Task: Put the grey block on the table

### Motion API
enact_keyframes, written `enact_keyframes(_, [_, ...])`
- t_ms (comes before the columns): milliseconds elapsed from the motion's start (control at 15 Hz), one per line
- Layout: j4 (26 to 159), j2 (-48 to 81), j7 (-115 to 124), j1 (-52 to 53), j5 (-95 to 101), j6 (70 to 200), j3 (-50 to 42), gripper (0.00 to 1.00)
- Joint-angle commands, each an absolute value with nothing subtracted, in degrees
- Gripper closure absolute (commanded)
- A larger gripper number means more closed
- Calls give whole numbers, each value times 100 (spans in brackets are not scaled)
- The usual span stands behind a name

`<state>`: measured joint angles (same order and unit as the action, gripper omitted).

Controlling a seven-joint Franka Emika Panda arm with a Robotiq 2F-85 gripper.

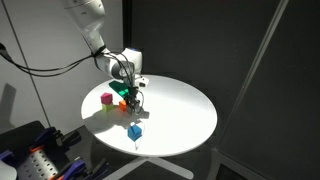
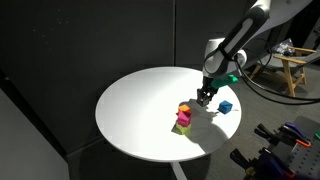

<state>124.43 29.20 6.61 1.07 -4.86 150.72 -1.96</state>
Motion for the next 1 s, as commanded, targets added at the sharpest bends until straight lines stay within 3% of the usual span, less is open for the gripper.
enact_keyframes(0, [12232,3150,658,101,-365,15168,-236,67])
enact_keyframes(200, [12178,3251,649,96,-378,15215,-231,67])
enact_keyframes(267, [12166,3274,645,89,-394,15225,-221,17])
enact_keyframes(333, [12154,3290,635,81,-404,15222,-211,16])
enact_keyframes(467, [12141,3305,616,66,-421,15209,-195,2])
enact_keyframes(933, [12267,3074,650,64,-486,14932,-145,0])
